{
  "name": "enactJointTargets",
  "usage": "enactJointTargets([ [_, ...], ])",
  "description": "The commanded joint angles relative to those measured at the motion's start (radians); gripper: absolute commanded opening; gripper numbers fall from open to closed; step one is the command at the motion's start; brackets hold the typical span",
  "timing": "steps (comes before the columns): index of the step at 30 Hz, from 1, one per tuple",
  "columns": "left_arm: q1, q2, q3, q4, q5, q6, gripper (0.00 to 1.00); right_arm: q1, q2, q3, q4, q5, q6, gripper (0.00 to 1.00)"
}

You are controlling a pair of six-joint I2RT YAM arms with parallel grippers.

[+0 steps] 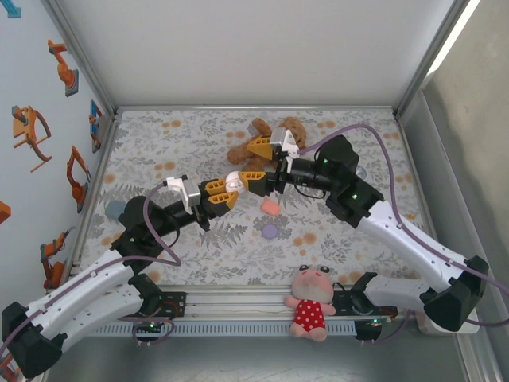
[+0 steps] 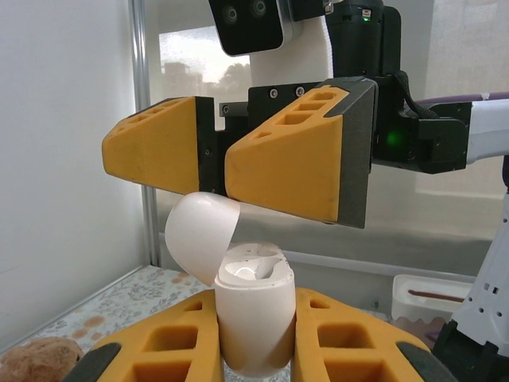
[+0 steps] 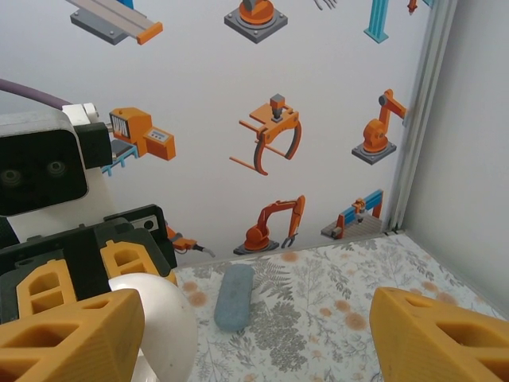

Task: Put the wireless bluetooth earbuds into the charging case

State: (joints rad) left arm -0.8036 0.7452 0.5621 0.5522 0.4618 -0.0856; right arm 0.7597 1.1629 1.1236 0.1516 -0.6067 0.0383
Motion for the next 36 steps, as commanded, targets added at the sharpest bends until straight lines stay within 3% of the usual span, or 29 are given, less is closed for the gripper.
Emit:
enactJointTargets([
  [1,0.001,-0.02,0.016,0.009,0.012,0.024,0.1,-0.002,0.0,0.049,-0.016,0.024,0.009,0.73],
  [14,0.001,-0.029,0.012,-0.009,0.009,0.021,0.1,-0.003,-0.009,0.1,-0.104,0.084,0.021,0.73],
  [25,0.001,-0.031,0.011,-0.012,0.006,0.018,0.1,-0.002,0.018,0.112,-0.113,-0.01,0.059,0.73],
  [36,0.001,-0.029,0.013,-0.011,0.009,0.015,0.1,-0.002,0.065,0.137,-0.131,0.005,0.058,0.73],
])
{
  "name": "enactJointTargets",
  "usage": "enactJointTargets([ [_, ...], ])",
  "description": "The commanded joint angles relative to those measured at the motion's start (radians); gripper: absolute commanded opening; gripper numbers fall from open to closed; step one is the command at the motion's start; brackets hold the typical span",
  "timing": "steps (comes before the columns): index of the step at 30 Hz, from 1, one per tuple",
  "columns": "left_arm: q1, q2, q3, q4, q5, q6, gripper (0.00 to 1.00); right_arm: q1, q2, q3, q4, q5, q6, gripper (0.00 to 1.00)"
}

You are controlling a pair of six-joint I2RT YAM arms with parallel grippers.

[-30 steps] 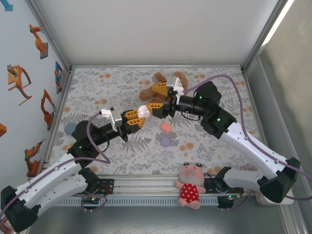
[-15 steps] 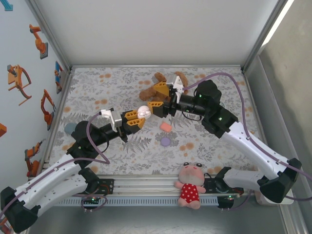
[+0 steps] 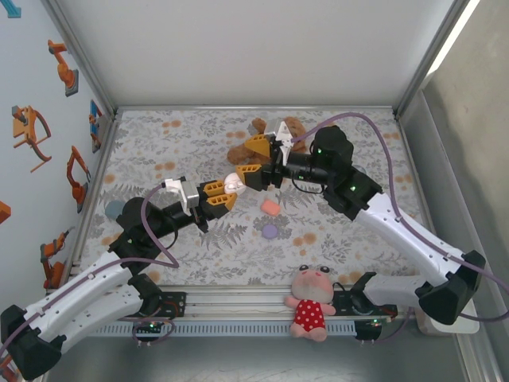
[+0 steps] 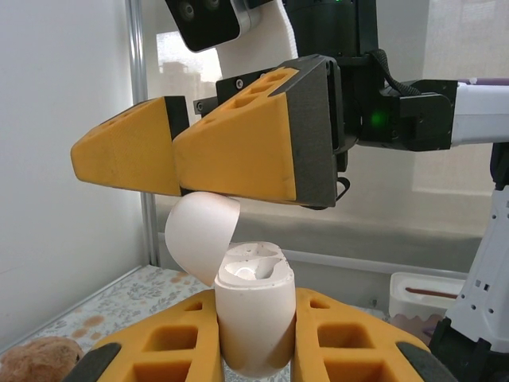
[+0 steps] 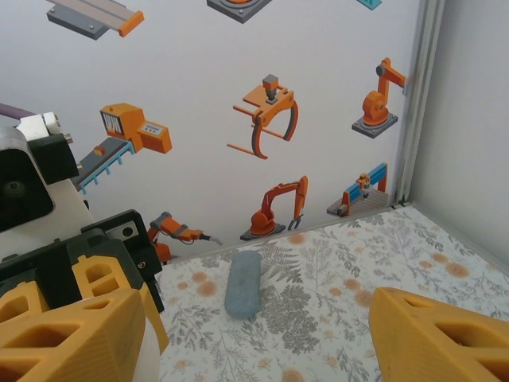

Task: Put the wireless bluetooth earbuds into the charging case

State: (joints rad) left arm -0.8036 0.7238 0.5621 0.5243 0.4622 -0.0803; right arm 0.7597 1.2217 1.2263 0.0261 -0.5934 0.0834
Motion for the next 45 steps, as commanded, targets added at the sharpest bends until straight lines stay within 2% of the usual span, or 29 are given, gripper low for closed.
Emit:
enactJointTargets([
  [1,0.001,-0.009,0.012,0.017,0.01,0.009,0.1,-0.002,0.012,0.036,-0.009,-0.006,0.011,0.73],
  [12,0.001,-0.019,0.005,-0.001,-0.005,0.017,0.1,-0.002,0.02,0.082,-0.034,0.038,0.006,0.73],
  [18,0.001,-0.04,-0.01,-0.023,-0.028,0.018,0.1,-0.009,-0.04,0.066,-0.054,0.145,0.009,0.76],
  [24,0.001,-0.082,-0.015,-0.057,-0.026,0.014,0.1,-0.048,-0.051,0.034,-0.13,0.211,0.129,0.76],
  [29,0.001,-0.118,-0.015,-0.069,-0.023,0.012,0.1,-0.093,-0.024,-0.013,-0.164,0.19,0.277,0.75],
  [37,0.001,-0.147,-0.002,-0.063,-0.001,0.002,0.1,-0.099,0.094,-0.055,-0.193,0.08,0.406,0.64],
  [45,0.001,-0.147,0.01,-0.037,0.027,-0.013,0.1,-0.083,0.278,-0.047,-0.19,-0.014,0.553,0.49],
])
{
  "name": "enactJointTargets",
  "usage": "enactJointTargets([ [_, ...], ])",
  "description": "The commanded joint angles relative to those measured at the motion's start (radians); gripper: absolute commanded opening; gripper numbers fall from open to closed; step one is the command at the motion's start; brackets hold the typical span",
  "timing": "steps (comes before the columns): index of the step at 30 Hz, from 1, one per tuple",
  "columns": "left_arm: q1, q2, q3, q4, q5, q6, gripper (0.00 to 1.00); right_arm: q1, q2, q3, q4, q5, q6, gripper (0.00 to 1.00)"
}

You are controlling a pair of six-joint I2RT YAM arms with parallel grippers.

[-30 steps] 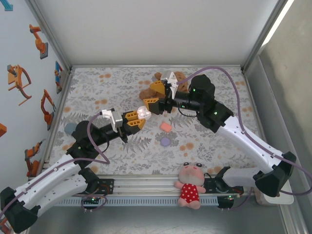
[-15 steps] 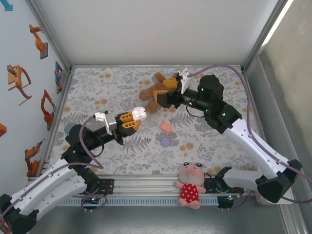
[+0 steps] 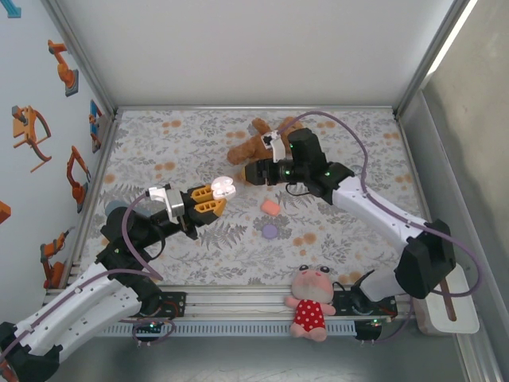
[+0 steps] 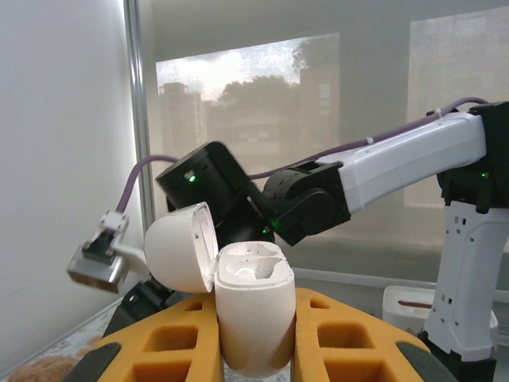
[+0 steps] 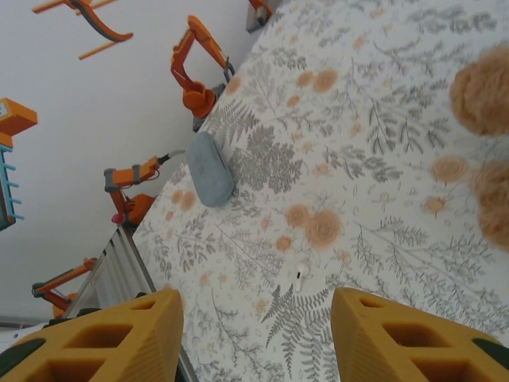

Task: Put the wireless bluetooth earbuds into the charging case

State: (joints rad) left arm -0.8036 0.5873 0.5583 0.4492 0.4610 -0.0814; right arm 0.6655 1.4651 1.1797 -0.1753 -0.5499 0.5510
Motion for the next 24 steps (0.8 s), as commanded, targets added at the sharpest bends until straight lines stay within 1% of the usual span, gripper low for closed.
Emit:
enactJointTargets([
  [1,0.001,-0.012,0.015,0.041,0.03,-0.015,0.1,0.017,0.06,0.006,0.009,-0.066,0.101,0.48],
  [4,0.001,-0.011,0.017,0.045,0.033,-0.017,0.1,0.036,0.139,0.048,-0.04,-0.07,0.122,0.44],
  [7,0.001,-0.012,0.02,0.046,0.036,-0.018,0.1,0.061,0.214,0.078,-0.049,-0.091,0.126,0.39],
  [15,0.001,-0.013,0.014,0.049,0.035,-0.016,0.1,0.13,0.402,0.162,-0.07,-0.075,0.128,0.37],
  [24,0.001,-0.007,0.014,0.037,0.031,-0.014,0.1,0.2,0.601,0.296,-0.131,-0.055,0.103,0.31],
])
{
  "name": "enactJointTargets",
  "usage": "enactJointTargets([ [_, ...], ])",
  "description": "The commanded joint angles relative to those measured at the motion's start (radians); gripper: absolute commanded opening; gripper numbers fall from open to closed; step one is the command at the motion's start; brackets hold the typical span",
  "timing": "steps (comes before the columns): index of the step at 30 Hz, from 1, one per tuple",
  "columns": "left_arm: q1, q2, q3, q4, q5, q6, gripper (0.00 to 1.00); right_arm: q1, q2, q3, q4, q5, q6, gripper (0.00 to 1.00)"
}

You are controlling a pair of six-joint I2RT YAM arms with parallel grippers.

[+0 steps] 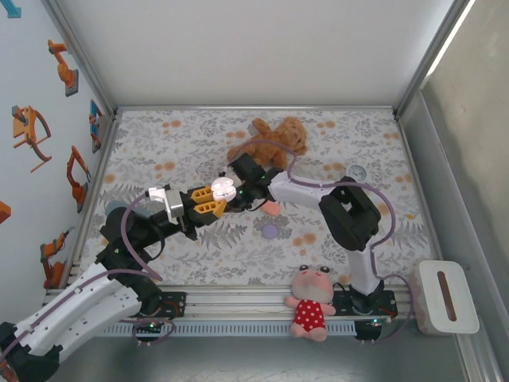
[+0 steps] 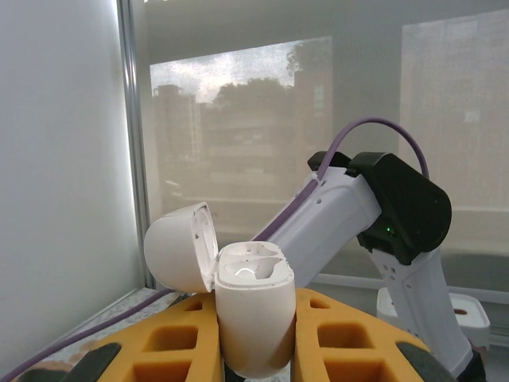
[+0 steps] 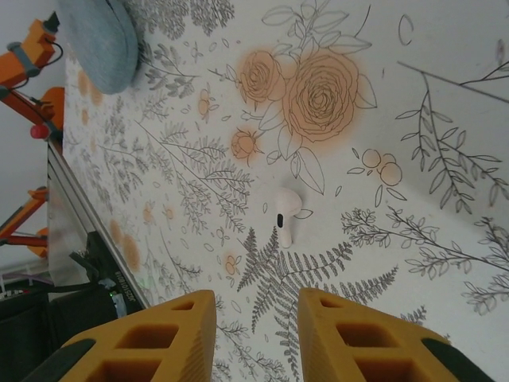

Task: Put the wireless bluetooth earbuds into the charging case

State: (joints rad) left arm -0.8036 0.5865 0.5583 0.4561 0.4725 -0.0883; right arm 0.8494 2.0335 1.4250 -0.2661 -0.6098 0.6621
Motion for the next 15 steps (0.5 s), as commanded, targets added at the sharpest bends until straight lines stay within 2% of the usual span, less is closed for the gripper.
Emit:
enactJointTargets([
  [1,0.001,-0.007,0.014,0.03,0.02,-0.008,0.1,0.021,0.049,0.063,-0.042,0.006,-0.008,0.31],
  [15,0.001,-0.01,0.006,0.026,0.011,-0.008,0.1,0.05,0.177,0.172,-0.06,0.0,-0.006,0.27],
])
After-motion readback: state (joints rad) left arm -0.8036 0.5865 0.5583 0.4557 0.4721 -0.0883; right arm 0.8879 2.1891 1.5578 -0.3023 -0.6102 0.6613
